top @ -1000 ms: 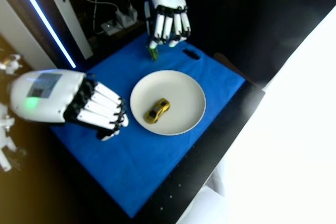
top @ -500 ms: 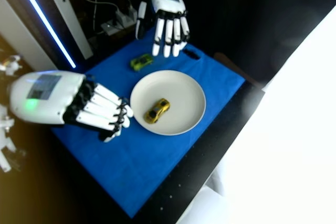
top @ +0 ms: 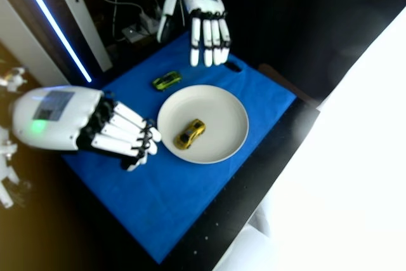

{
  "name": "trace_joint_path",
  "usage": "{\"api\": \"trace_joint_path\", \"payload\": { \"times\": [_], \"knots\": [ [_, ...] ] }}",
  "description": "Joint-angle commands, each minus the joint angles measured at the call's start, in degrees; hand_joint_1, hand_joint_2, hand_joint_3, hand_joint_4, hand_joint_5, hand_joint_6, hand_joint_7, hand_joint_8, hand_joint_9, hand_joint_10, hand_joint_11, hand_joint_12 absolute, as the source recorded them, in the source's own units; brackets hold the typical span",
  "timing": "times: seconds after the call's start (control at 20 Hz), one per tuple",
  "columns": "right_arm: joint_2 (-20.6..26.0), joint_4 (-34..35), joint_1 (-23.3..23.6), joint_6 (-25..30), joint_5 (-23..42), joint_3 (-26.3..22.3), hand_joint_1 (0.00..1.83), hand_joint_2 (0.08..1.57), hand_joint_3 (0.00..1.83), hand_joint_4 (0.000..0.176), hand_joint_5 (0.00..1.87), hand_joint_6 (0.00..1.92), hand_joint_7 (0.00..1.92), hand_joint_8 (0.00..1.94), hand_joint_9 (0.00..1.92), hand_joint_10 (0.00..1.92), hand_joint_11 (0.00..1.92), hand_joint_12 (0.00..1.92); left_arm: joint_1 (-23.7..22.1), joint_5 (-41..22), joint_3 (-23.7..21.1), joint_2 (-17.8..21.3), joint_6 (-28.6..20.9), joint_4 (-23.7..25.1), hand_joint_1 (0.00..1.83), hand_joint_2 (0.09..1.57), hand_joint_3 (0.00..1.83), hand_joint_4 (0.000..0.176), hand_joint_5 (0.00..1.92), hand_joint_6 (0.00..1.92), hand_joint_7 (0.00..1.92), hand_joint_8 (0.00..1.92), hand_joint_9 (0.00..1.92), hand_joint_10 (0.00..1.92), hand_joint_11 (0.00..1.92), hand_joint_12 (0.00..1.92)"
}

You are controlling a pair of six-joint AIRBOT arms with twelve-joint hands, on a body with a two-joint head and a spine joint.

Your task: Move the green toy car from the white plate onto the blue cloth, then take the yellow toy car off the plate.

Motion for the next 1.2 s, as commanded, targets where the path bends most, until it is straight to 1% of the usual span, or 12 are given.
{"api": "trace_joint_path", "payload": {
  "times": [0.0,0.05,0.1,0.25,0.4,0.5,0.55,0.65,0.75,0.85,1.1,1.15],
  "knots": [
    [-0.41,0.12,0.53,-0.22,6.6,0.61,0.97,0.96,0.0,0.0,0.8,0.15,0.77,0.25,0.55,1.0,0.4,1.68,0.04,-9.27,0.0,-0.43,0.37,0.16,0.45,1.14,0.0,0.088,0.55,0.02,0.37,0.01,0.23,0.0,0.0,0.67],
    [-1.55,0.31,0.61,-0.22,6.3,1.43,0.96,0.96,0.0,0.0,0.76,0.13,0.75,0.25,0.51,1.03,0.36,1.72,0.36,-10.15,-0.01,-0.77,1.42,-1.11,0.48,1.14,0.0,0.069,0.59,0.02,0.4,0.01,0.26,0.01,0.0,0.8],
    [-2.38,0.64,0.79,-0.22,6.11,1.97,0.93,0.93,0.0,0.0,0.73,0.12,0.74,0.25,0.54,1.05,0.4,1.71,0.38,-10.34,0.0,-0.9,1.84,-1.55,0.47,1.14,0.0,0.094,0.6,0.03,0.41,0.01,0.27,0.02,0.0,0.82],
    [-5.97,0.89,3.07,-0.22,3.2,4.63,0.86,0.91,0.0,0.0,0.7,0.09,0.69,0.26,0.5,1.07,0.36,1.75,0.38,-11.46,0.13,-1.44,3.69,-3.14,0.46,1.15,0.0,0.084,0.6,0.02,0.42,0.01,0.28,0.02,0.0,0.79],
    [-8.53,0.84,5.11,-0.23,1.44,6.67,0.89,0.92,0.0,0.0,0.7,0.15,0.54,0.81,0.47,1.36,0.42,1.89,0.38,-12.26,0.19,-1.53,4.38,-3.78,0.5,1.14,0.0,0.084,0.62,0.02,0.43,0.01,0.27,0.01,0.0,0.7],
    [-9.68,0.6,6.41,-0.23,0.52,7.62,0.88,0.93,0.0,0.0,0.67,0.09,0.59,0.54,0.48,1.08,0.32,1.8,0.38,-12.33,0.19,-1.51,4.66,-3.95,0.54,1.12,0.0,0.09,0.65,0.02,0.45,0.01,0.29,0.02,0.0,0.79],
    [-10.4,0.37,7.2,-0.23,-0.05,8.24,0.93,0.93,0.0,0.0,0.68,0.05,0.83,1.2,0.87,1.64,0.85,1.9,0.38,-12.32,0.18,-1.45,4.86,-4.01,0.54,1.12,0.0,0.098,0.66,0.02,0.46,0.01,0.31,0.03,0.0,0.92],
    [-11.35,-0.12,8.32,-0.23,-0.69,8.89,0.97,0.91,0.0,0.0,0.76,0.05,1.02,1.7,1.18,1.91,1.25,1.92,0.38,-12.27,0.18,-1.42,4.86,-4.01,0.52,1.11,0.0,0.101,0.67,0.02,0.47,0.02,0.33,0.04,0.0,0.95],
    [-12.27,-0.62,9.07,-0.23,-1.28,9.51,0.97,0.91,0.0,0.0,0.83,0.06,0.75,1.14,0.79,1.51,0.77,1.92,0.38,-12.05,0.19,-1.44,4.86,-4.01,0.53,1.1,0.0,0.113,0.72,0.03,0.5,0.03,0.36,0.05,0.0,1.08],
    [-13.52,-0.66,9.57,-0.23,-2.06,10.53,0.96,0.92,0.0,0.0,0.84,0.04,0.86,1.27,0.9,1.63,0.9,1.92,0.38,-11.88,0.18,-1.45,4.87,-4.01,0.55,1.1,0.0,0.122,0.73,0.03,0.51,0.02,0.36,0.06,0.0,0.92],
    [-16.88,-0.67,10.45,-0.24,-4.57,13.1,0.95,0.95,0.0,0.0,0.82,0.0,0.74,0.56,0.52,1.16,0.32,1.89,0.38,-11.8,0.09,-1.25,4.87,-3.99,0.53,1.09,0.0,0.158,0.74,0.02,0.51,0.02,0.35,0.05,0.0,0.91],
    [-17.54,-0.69,10.56,-0.26,-5.29,13.63,0.95,0.96,0.0,0.0,0.82,0.0,0.74,0.85,0.6,1.42,0.49,1.91,0.38,-11.79,0.09,-1.25,4.87,-3.99,0.52,1.09,0.0,0.158,0.74,0.02,0.51,0.01,0.36,0.05,0.0,0.83]
  ]
}}
